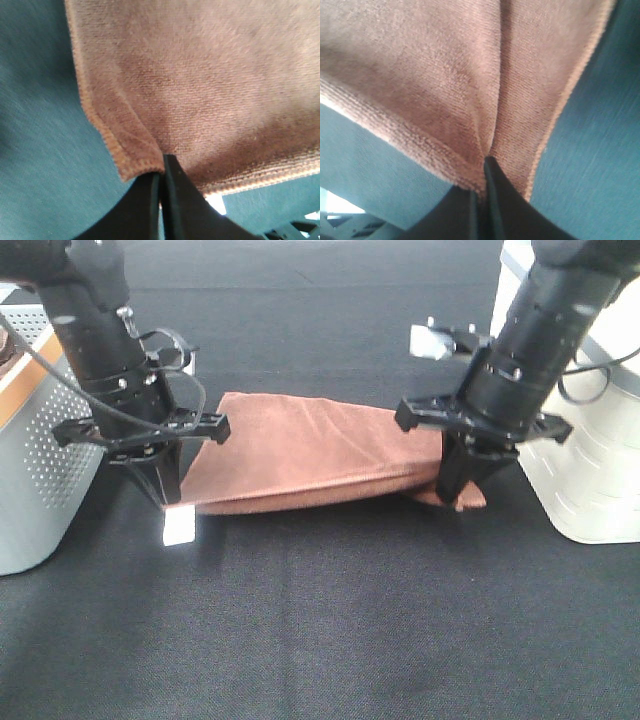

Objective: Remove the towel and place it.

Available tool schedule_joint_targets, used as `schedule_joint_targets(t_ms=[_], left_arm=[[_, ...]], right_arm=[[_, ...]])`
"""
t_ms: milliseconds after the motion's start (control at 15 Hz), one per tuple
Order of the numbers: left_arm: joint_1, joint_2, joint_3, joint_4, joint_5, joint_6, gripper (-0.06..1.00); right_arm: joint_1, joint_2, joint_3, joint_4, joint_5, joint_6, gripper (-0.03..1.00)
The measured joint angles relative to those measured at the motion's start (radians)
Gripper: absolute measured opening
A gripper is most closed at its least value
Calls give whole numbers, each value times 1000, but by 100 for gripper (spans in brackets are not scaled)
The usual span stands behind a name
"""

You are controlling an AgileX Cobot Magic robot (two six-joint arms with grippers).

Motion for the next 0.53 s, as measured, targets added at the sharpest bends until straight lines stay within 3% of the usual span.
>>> schedule_joint_targets(t_ms=[333,533], left_arm=[[0,0,34,-5,0,0,1],[21,0,41,117,31,8,12]], right_arm=[[0,-1,32,14,-24,0,1],[-22,-1,33,-72,-17,0,19]])
